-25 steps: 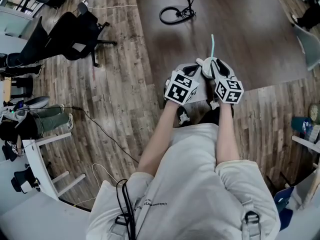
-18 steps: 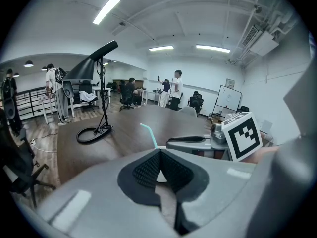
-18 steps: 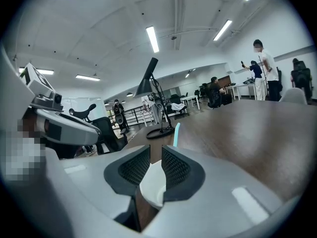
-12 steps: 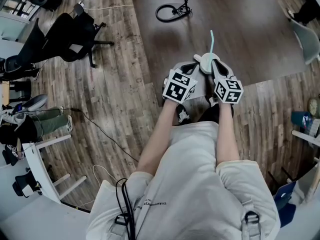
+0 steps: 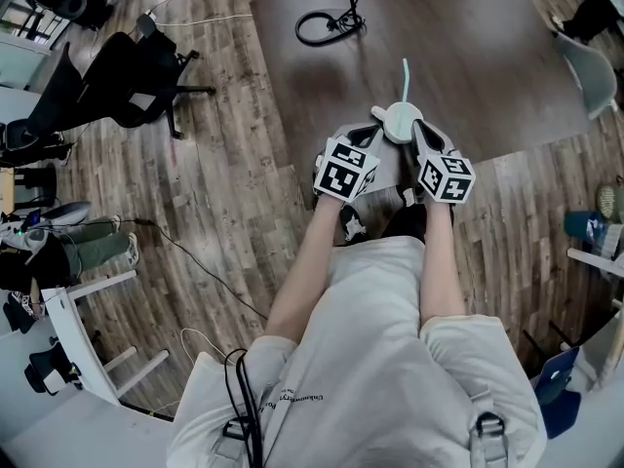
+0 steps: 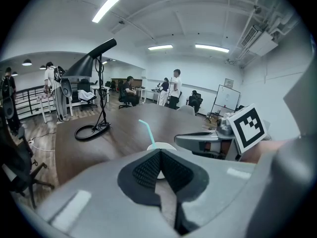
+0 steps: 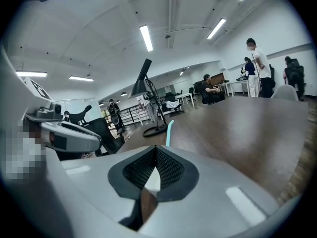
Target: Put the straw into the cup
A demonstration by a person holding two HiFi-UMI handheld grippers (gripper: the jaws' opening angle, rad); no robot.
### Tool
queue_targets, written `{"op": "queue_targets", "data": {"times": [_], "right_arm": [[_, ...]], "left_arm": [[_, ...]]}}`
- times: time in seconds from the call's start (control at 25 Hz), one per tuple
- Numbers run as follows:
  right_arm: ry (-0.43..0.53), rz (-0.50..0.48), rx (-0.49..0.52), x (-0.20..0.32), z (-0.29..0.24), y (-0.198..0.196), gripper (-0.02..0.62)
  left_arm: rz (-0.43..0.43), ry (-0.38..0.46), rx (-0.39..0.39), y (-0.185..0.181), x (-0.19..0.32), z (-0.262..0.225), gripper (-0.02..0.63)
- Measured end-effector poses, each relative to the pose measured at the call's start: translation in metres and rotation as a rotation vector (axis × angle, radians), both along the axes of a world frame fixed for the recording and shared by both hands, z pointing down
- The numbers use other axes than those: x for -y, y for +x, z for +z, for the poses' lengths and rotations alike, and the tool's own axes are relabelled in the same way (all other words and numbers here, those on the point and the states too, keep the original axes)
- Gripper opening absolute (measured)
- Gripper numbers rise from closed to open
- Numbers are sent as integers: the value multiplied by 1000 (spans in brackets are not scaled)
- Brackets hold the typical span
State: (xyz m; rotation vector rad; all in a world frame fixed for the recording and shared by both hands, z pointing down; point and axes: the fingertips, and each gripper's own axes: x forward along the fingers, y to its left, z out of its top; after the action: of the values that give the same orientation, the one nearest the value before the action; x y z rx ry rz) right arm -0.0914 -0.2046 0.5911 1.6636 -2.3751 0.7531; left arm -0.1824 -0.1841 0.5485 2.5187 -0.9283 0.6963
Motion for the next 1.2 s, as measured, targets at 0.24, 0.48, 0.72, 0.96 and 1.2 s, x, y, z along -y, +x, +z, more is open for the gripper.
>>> {"op": "queue_targets", "data": {"times": [0.24,0.48,0.72,0.96,1.2], "right_arm": [[-12,33,10,-1,-3,8,25],[-11,13,3,1,-5,2,25],[-8,5,-5,3,-9,3,25],[-7,0,-12,2,-10,2,25],[-18,-7,-17,1,-6,-1,25]], "left_arm": [[-30,-7,-3,-14,0,0,0],[-39,-5,-5,-18,1,-1,0],[-37,-2,-9,-16,3,-3,0],[-40,-4,-9,-19,2,-3,0],[-39,-9,-10,-17,2,0,0]]}}
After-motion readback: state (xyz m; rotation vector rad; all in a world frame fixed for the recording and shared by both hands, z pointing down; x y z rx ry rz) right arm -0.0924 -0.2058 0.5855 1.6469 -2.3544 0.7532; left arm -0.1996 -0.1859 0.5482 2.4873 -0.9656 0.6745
